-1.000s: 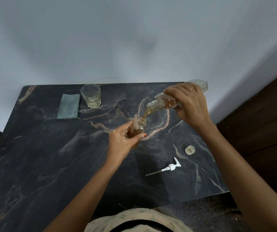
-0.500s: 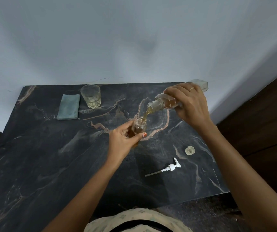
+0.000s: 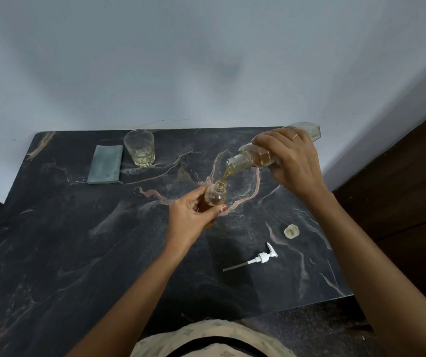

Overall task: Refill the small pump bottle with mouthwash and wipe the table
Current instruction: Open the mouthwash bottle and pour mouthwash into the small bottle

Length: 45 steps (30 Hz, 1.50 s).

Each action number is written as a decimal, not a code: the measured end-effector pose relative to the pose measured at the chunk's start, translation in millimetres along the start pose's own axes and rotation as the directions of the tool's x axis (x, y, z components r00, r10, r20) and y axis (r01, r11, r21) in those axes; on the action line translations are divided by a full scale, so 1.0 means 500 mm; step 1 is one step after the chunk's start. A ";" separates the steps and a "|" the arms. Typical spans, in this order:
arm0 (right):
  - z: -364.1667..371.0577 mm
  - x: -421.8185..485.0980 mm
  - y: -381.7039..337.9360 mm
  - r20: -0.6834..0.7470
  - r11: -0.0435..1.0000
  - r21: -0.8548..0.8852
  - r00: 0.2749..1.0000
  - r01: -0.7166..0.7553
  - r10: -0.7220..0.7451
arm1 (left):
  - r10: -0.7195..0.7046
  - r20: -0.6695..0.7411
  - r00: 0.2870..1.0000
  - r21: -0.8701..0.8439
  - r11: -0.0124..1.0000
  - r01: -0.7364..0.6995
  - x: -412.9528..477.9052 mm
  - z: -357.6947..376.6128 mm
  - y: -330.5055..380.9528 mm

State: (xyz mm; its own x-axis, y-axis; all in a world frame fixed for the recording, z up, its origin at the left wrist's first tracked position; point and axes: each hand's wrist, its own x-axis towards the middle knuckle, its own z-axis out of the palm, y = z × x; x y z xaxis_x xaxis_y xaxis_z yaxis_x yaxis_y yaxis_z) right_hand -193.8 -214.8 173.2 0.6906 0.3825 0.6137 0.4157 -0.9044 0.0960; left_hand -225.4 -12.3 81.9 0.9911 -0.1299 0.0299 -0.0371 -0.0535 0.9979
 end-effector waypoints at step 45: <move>0.121 -0.158 -0.074 0.331 0.386 0.671 0.723 -0.632 0.607 | -0.029 0.043 0.999 -0.105 0.994 0.033 -0.021 0.019 -0.069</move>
State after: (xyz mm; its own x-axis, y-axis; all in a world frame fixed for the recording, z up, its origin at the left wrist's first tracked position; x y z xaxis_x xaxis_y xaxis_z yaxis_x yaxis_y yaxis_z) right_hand -228.0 -200.2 73.8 0.9472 -0.2101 0.2423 0.1213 -0.4647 -0.8771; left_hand -235.8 -18.6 46.6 0.9854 -0.1704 -0.0013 0.0093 0.0465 0.9989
